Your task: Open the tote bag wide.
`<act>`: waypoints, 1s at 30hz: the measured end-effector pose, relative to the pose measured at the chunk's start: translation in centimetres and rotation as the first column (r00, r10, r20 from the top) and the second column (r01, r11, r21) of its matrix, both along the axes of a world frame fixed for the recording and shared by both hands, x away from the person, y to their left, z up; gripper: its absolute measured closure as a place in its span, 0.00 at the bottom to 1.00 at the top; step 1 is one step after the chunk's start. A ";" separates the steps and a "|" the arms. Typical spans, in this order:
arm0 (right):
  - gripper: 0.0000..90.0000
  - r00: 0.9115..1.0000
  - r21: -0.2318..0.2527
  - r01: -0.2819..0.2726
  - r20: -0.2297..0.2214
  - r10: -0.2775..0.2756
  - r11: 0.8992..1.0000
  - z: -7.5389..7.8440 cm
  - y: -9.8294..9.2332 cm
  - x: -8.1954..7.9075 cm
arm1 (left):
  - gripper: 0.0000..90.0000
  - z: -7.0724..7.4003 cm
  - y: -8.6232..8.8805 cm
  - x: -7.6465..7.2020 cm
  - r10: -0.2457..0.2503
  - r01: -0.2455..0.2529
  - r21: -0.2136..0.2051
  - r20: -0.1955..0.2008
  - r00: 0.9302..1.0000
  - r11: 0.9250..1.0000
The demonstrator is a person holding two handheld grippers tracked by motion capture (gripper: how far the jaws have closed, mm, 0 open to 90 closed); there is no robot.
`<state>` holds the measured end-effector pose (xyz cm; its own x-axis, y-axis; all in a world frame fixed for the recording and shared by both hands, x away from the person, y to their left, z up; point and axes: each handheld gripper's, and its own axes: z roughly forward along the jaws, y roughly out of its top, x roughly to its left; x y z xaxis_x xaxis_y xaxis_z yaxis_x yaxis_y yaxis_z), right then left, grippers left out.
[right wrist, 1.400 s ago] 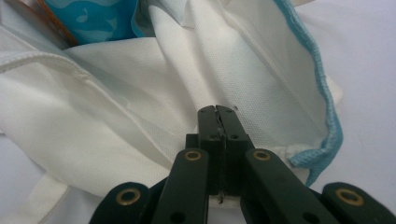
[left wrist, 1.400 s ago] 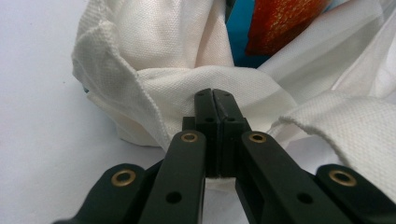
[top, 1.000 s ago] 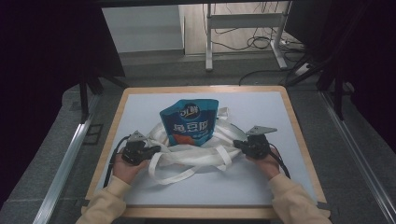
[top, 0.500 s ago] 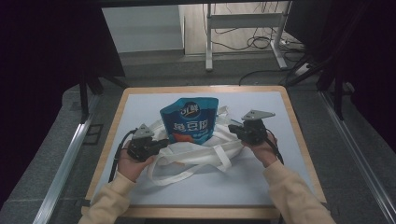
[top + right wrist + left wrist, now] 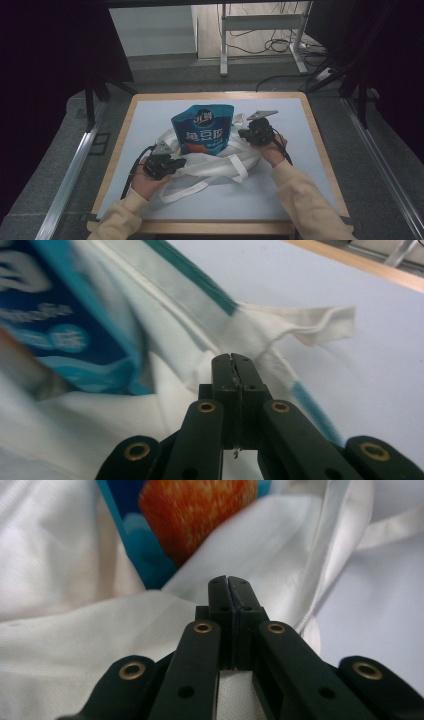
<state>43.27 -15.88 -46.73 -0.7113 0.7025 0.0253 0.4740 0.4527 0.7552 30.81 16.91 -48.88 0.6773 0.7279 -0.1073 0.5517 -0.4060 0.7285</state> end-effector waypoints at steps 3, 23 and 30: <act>0.99 1.000 -0.009 0.024 -0.013 -0.024 1.000 -0.6 -0.4 0.8 | 1.00 -0.4 -0.2 -0.1 -0.006 0.006 0.011 -0.017 1.000 1.000; 0.99 0.999 -0.027 0.040 0.000 -0.040 0.999 -1.5 -0.2 1.8 | 1.00 -1.8 -0.7 -0.9 -0.027 0.028 0.033 -0.038 0.999 0.999; 0.99 0.999 0.056 0.020 0.038 -0.022 0.998 0.1 -0.8 0.2 | 0.98 0.1 0.4 -0.8 0.017 -0.016 -0.039 0.026 1.000 0.999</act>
<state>43.44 -16.70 -46.61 -0.6978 0.7153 0.0378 0.4531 0.4000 0.7967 29.98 17.30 -48.81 0.6684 0.7343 -0.1183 0.5387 -0.3683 0.7577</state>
